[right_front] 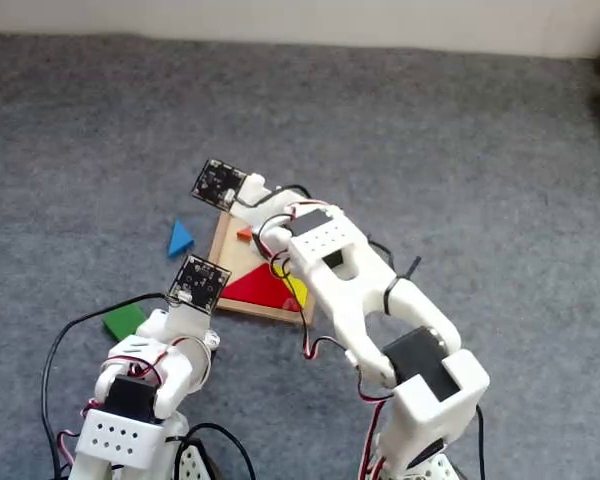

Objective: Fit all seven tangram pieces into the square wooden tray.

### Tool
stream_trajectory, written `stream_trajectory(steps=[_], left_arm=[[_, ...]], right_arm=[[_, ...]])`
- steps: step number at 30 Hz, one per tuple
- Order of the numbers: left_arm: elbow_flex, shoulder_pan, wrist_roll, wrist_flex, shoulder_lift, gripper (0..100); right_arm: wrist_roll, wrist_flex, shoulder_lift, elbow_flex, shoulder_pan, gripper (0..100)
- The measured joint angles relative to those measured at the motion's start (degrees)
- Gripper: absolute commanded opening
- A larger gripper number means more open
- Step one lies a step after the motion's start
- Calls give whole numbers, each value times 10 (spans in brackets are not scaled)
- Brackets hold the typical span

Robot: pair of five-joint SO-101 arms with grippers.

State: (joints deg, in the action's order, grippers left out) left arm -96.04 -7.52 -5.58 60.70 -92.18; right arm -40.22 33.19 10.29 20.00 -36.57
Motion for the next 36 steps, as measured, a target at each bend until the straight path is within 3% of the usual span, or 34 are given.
stream_trajectory(steps=[11,17,32,36], left_arm=[[0,0,0,0,0,6],[0,0,0,0,0,6],[0,0,0,0,0,6],[0,0,0,0,0,6]], right_arm=[[69,148,-26,-53,-19,188],[143,137,-52,-74,3,188],[251,127,108,-223,62,187],[255,121,142,-226,61,117]])
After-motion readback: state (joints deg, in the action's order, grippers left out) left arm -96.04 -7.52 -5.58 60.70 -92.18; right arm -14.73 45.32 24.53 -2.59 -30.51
